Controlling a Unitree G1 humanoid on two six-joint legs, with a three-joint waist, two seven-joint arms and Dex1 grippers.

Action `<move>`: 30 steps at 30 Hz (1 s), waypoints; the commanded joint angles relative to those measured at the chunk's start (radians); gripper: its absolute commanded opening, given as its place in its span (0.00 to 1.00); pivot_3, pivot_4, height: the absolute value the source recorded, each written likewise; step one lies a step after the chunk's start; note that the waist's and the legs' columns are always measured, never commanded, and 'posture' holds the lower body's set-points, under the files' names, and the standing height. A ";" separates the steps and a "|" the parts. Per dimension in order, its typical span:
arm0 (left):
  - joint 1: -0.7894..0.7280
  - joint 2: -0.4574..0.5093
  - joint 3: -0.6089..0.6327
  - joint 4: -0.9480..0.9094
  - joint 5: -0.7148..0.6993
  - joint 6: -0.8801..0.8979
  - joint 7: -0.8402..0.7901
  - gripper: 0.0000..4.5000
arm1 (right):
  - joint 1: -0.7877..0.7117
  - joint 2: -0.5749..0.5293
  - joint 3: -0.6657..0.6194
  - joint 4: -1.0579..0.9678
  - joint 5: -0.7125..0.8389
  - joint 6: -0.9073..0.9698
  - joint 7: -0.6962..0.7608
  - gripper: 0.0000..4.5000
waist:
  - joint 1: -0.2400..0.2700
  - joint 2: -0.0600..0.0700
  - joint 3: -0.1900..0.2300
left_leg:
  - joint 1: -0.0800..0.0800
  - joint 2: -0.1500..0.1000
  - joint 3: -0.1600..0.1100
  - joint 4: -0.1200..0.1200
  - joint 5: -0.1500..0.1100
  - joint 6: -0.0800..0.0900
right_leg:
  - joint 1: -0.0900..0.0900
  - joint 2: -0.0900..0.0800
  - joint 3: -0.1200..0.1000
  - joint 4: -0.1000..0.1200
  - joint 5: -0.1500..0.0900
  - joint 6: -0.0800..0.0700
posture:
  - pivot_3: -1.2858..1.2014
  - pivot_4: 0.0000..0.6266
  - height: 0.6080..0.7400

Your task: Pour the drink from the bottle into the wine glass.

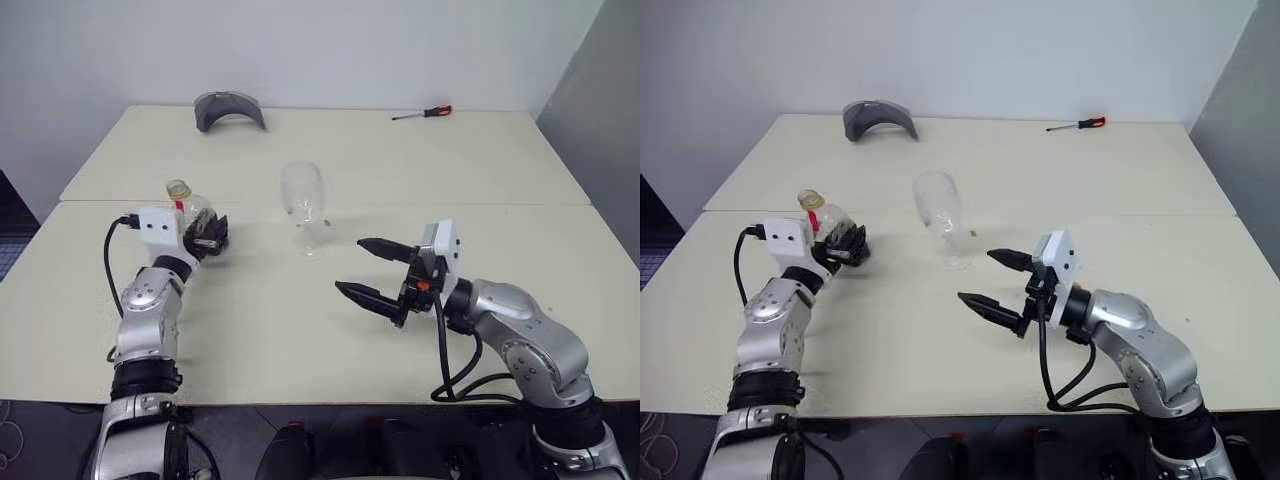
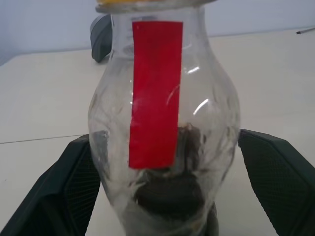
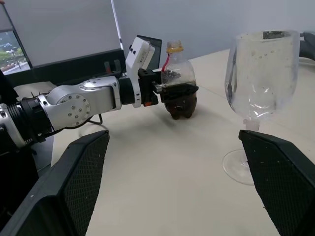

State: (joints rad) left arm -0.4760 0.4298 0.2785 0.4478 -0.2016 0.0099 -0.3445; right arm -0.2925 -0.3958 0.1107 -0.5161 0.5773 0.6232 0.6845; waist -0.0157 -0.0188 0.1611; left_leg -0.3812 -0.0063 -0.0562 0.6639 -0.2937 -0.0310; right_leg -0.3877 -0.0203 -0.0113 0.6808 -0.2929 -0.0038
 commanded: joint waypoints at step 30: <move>-0.241 0.086 -0.076 0.181 0.026 -0.082 -0.160 0.22 | -0.121 0.014 -0.054 0.013 0.066 0.025 -0.077 1.00 | -0.001 -0.003 0.002 | -0.001 0.000 0.000 0.001 0.000 0.000 | -0.001 0.000 -0.001 0.001 0.000 0.000 | 0.52 0.24 1.00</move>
State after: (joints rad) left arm -0.6573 0.4801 0.2065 0.6779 -0.1799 -0.0754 -0.4753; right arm -0.3793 -0.3886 0.0852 -0.5046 0.6184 0.6519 0.6108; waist -0.0164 -0.0217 0.1627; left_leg -0.3820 -0.0063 -0.0567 0.6647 -0.2934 -0.0314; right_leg -0.3887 -0.0200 -0.0122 0.6821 -0.2928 -0.0039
